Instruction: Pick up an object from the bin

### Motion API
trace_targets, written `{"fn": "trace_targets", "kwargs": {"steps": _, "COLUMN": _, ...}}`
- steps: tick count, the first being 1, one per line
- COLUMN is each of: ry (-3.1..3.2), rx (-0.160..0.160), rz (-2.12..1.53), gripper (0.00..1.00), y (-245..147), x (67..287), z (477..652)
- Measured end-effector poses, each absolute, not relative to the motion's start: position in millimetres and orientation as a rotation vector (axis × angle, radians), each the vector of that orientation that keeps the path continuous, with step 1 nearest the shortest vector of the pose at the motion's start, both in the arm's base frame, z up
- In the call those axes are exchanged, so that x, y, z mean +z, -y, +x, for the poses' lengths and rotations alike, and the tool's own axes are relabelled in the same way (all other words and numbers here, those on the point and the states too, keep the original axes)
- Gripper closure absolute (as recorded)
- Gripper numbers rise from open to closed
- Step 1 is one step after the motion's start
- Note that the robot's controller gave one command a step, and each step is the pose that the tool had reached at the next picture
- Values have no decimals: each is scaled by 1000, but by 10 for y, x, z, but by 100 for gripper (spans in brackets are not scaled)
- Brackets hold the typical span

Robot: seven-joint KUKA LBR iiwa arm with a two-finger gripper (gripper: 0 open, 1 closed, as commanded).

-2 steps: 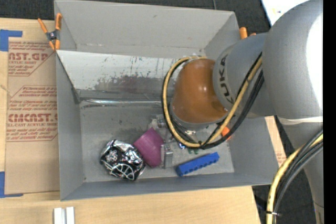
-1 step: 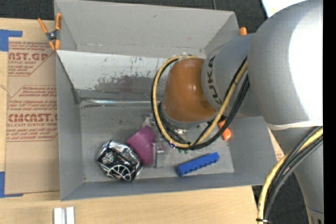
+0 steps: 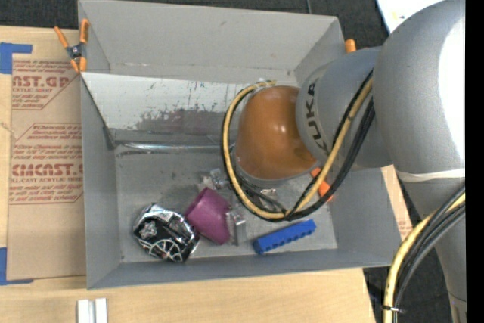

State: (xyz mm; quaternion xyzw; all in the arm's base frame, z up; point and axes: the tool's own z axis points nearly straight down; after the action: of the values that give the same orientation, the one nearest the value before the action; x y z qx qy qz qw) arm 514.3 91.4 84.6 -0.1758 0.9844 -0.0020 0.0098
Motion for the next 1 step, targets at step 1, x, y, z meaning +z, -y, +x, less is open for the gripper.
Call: {"fn": "trace_targets", "kwargs": {"steps": 1, "ry": -3096, "rx": -3, "rz": -383, "gripper": 0, "y": -881, "x": 1054, "z": 5205}}
